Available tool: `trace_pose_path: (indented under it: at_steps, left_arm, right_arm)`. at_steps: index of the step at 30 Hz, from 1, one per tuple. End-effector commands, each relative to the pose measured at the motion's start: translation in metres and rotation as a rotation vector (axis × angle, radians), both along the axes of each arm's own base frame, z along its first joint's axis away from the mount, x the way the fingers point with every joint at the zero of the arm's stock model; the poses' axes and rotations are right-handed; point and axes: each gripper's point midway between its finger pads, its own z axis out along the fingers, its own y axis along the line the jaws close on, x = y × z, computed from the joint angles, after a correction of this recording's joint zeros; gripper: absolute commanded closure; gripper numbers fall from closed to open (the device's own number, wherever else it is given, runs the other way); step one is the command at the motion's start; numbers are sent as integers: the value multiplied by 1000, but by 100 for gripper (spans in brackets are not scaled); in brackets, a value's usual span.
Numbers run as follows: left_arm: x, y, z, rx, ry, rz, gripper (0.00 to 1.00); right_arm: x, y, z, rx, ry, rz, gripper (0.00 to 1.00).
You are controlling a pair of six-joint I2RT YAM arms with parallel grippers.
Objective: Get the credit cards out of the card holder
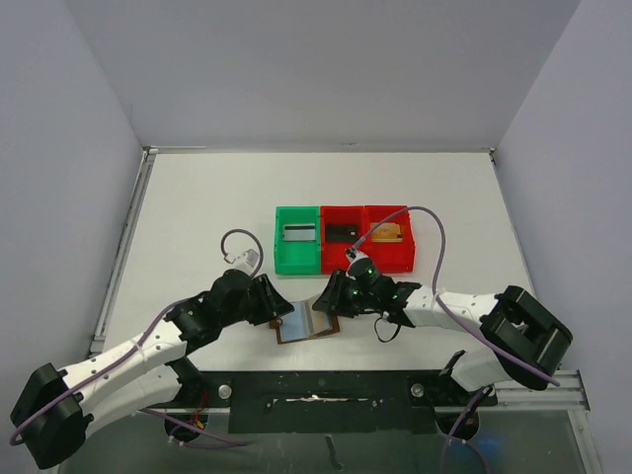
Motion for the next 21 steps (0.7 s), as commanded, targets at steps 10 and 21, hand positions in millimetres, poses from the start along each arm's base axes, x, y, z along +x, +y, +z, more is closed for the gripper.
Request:
trace_pose_path:
  at_steps: [10,21]
  left_arm:
    - [17,-23,0,-33,-34,-24,70]
    - [13,-27,-3,-55,-22,-47,69]
  right_arm:
    - [9,6,40,259,-40,-12,74]
    - [7,4,43,321,-32,-18,92]
